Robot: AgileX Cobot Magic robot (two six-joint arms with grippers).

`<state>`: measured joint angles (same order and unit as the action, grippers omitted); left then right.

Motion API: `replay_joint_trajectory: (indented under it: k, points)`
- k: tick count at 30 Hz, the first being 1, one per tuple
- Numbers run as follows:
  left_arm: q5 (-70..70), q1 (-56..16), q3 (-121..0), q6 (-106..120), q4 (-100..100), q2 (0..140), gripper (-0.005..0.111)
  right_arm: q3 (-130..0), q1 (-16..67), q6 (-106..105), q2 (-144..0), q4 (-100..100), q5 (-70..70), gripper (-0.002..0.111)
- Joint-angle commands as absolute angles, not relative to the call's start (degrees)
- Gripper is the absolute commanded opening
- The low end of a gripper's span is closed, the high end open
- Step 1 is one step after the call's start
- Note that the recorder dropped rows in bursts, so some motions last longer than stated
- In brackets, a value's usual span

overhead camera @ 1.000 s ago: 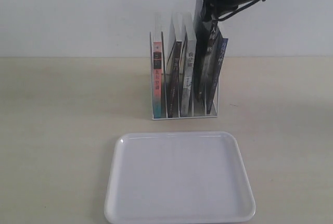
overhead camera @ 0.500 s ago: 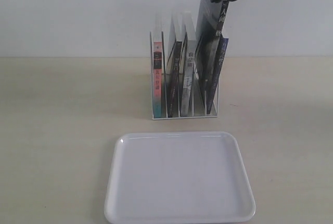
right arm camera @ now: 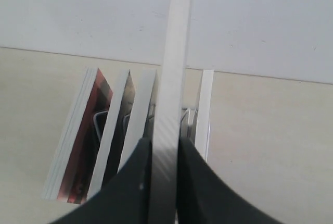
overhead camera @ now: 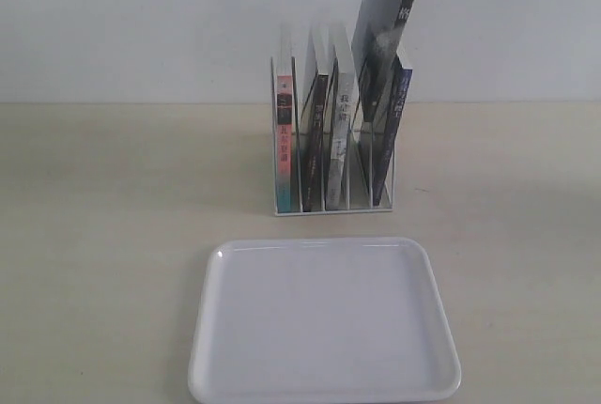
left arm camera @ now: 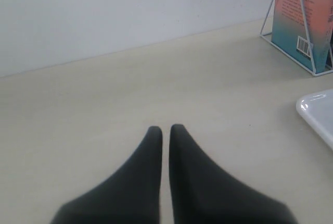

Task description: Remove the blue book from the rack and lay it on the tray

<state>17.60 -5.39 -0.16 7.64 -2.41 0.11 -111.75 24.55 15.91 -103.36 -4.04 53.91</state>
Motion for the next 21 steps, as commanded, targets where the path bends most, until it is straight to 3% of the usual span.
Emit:
replay_joint_trajectory:
  k: [1, 21]
  points:
    - [16.81, -5.9, 0.0, 7.06, -1.93, 0.0, 0.005, -112.15, 24.52, 16.26, -101.75, -5.04, 51.66, 0.0]
    - [16.81, -5.9, 0.0, 7.06, -1.93, 0.0, 0.005, -111.96, 24.52, 17.93, -107.31, -5.04, 51.63, 0.0]
